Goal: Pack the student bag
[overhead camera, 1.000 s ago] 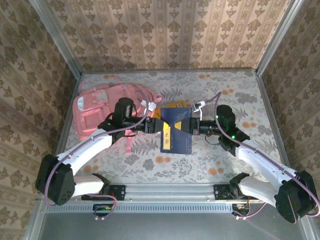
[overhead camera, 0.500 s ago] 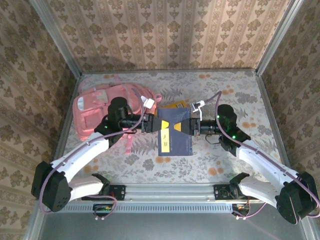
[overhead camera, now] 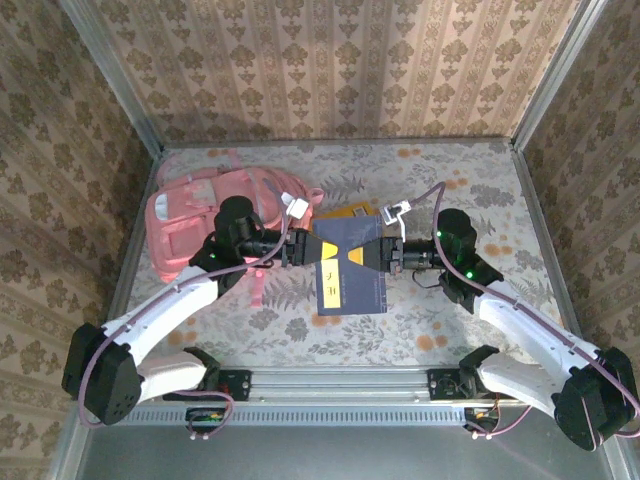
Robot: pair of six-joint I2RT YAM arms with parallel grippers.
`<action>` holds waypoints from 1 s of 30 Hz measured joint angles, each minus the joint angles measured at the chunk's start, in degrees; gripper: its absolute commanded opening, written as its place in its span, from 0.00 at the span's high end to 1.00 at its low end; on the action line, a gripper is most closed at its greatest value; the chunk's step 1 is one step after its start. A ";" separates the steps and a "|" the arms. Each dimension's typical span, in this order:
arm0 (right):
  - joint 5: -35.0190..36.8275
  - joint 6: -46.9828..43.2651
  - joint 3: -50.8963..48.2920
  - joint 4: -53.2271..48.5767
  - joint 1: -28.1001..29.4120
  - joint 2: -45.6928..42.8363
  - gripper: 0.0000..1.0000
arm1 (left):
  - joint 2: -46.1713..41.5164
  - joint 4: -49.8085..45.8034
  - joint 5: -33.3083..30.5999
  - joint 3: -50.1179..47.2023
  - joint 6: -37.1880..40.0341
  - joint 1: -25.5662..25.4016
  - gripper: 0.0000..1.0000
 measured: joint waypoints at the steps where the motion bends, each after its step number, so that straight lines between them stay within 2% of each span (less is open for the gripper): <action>1: 0.31 -0.11 0.00 -0.20 0.00 -0.13 0.53 | 0.00 0.15 -0.04 -0.07 0.00 0.00 1.00; 3: 2.23 -0.94 0.00 -1.31 0.07 -0.83 0.36 | -0.07 0.20 -0.37 -0.17 0.00 0.00 1.00; 9: 14.51 -1.68 -1.97 -2.40 0.09 -6.80 0.18 | -2.75 1.16 -9.90 -2.51 -1.62 1.29 1.00; 13: 24.28 0.68 -7.67 1.88 0.09 -9.88 0.06 | -3.93 7.21 -18.73 -5.79 -5.60 1.60 1.00; 17: 30.97 4.87 -12.66 7.06 0.09 -9.62 0.05 | -3.89 16.04 -28.00 -11.39 -11.76 1.57 1.00; 21: 34.10 9.42 -13.31 13.88 0.66 -6.43 0.03 | -1.62 25.16 -35.19 -15.30 -18.25 1.57 1.00; 30: 38.49 17.27 -13.27 26.08 3.61 1.75 0.03 | 7.58 42.84 -40.87 -15.56 -28.57 0.09 1.00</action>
